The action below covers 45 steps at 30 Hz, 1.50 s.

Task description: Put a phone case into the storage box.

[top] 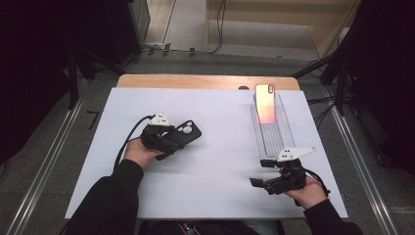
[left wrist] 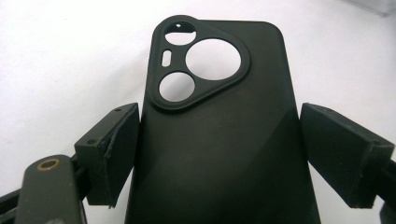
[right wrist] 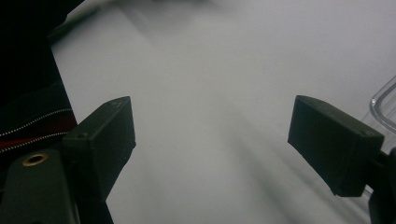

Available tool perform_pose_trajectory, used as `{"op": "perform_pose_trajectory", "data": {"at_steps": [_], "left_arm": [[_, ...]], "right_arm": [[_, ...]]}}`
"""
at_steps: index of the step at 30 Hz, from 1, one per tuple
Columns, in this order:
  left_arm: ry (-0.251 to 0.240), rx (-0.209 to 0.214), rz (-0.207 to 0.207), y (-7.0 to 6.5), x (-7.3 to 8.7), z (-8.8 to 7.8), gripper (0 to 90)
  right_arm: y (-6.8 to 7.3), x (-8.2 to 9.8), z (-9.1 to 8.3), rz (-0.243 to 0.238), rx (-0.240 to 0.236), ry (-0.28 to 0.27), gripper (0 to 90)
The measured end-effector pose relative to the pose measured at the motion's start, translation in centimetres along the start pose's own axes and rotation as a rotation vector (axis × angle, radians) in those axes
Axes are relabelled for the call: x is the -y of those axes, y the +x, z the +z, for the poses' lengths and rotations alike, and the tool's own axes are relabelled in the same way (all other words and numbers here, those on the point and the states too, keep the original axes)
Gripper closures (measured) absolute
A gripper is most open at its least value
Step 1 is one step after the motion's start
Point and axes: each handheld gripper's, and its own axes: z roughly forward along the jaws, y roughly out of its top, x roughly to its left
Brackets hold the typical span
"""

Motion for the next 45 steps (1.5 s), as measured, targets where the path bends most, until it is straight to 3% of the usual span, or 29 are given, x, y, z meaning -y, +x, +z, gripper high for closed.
{"op": "perform_pose_trajectory", "data": {"at_steps": [4,12,16,21,26,30,39,45], "left_arm": [[0.004,0.012,-0.008,-0.6,-0.4,-0.6,15.4],[0.009,0.013,-0.071,-2.2,-1.3,-1.3,15.3],[-0.004,0.021,-0.047,-3.4,-1.5,-1.5,15.2],[0.002,0.037,-0.074,-4.5,-1.6,-1.4,15.2],[0.003,0.026,-0.121,-5.5,-1.7,-1.4,15.2],[-0.008,0.008,-0.153,-6.5,-1.7,-1.4,15.2],[-0.047,-0.052,-0.206,-7.5,-1.5,-1.5,15.1],[-0.084,-0.079,-0.235,-8.2,-1.3,-1.4,15.1]], "right_arm": [[0.1,-0.1,0.0,0.001,-0.001,-0.009,13.2],[0.3,-0.3,0.0,-0.002,0.003,-0.028,13.2],[0.5,-0.4,0.0,-0.002,-0.004,-0.041,13.2],[1.0,-0.6,0.3,-0.019,0.006,-0.041,13.2],[1.2,-0.9,0.3,-0.002,-0.004,-0.033,13.2],[1.3,-1.3,0.0,0.060,-0.018,-0.057,13.2],[1.7,-2.2,-0.1,0.081,0.015,-0.069,13.2],[2.2,-3.0,0.6,0.085,0.034,-0.042,13.2]]}}
